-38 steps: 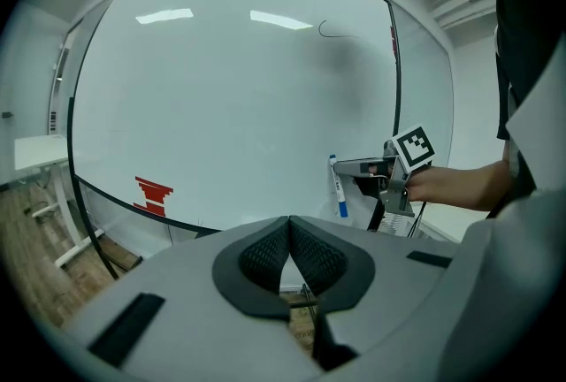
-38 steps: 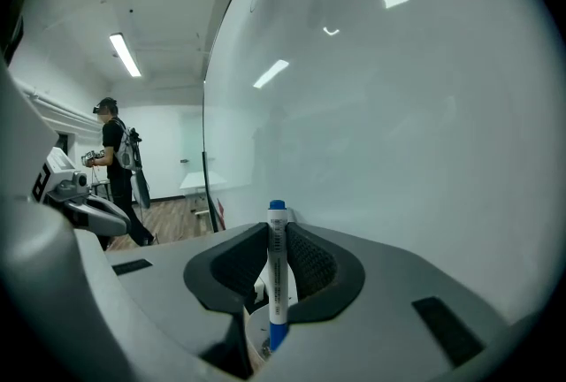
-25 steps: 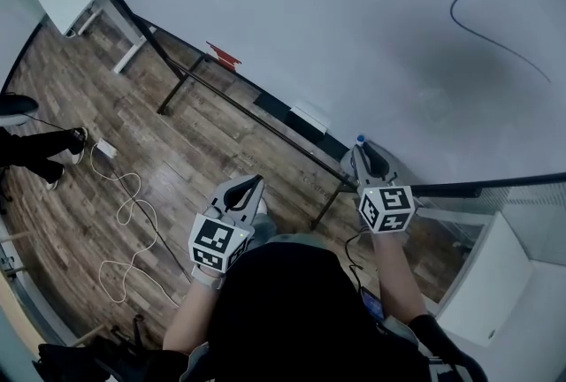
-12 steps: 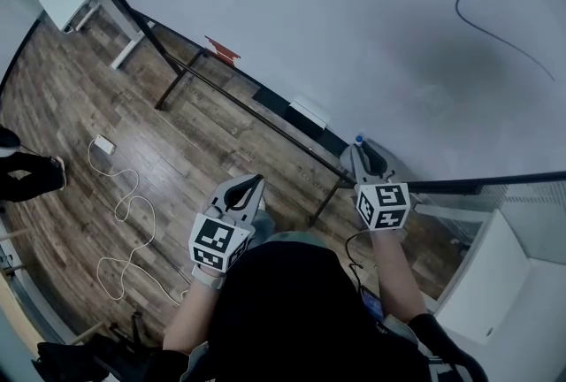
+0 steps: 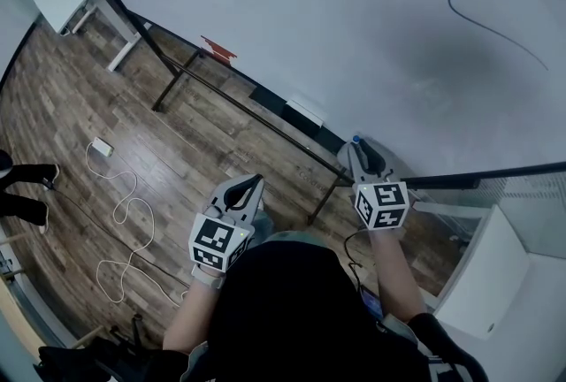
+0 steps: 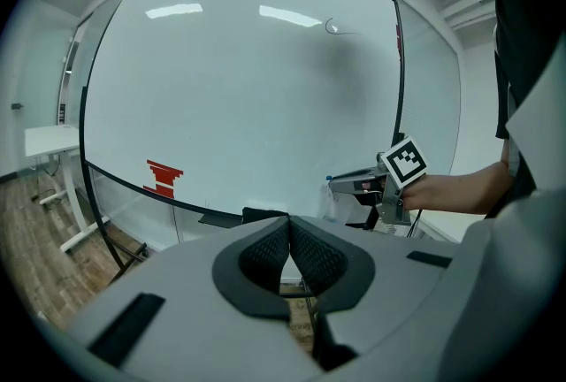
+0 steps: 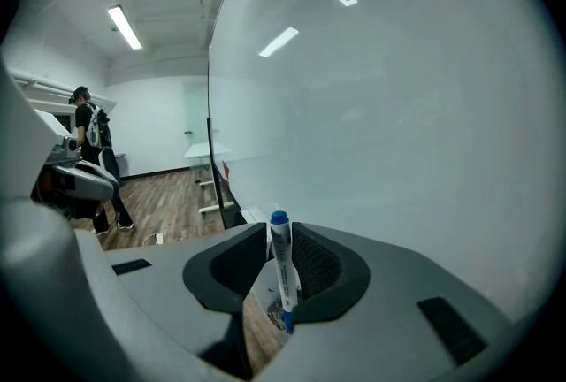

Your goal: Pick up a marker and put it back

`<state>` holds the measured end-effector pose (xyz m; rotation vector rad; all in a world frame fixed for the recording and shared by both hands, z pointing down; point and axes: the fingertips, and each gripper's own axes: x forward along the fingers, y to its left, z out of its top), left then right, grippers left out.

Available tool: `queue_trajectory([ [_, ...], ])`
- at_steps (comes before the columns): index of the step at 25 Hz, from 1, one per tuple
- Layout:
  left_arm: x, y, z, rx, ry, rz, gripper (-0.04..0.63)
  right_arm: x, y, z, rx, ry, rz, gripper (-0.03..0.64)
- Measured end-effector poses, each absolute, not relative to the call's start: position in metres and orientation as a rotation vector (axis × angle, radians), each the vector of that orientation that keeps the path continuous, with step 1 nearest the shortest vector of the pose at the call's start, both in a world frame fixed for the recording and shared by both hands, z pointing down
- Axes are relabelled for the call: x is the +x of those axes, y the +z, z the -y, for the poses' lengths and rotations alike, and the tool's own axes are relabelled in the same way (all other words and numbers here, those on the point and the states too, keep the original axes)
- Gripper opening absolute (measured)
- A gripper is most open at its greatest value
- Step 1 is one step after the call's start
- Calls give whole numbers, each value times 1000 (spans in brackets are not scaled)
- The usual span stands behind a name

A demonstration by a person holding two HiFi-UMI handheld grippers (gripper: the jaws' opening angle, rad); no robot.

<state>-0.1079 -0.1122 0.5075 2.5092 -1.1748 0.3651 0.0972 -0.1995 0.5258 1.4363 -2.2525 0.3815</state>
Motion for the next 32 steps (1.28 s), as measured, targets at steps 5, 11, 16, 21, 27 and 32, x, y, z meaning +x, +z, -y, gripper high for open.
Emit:
queue_trajectory([
  [5, -102, 502, 115, 2533, 352, 1146, 20, 99, 511, 197, 1466, 364, 2260, 104],
  [11, -85, 497, 118, 2583, 361, 1076, 21, 106, 488, 184, 1519, 334, 2270, 106],
  [16, -60, 492, 120, 2645, 357, 985, 21, 125, 462, 167, 1631, 309, 2264, 106],
  [21, -38, 481, 124, 2678, 347, 917, 21, 143, 445, 141, 1719, 297, 2236, 106],
  [27, -1, 477, 119, 2745, 320, 782, 21, 167, 437, 101, 1818, 307, 2177, 104],
  [32, 34, 473, 110, 2793, 321, 648, 21, 189, 434, 63, 1911, 329, 2105, 104],
])
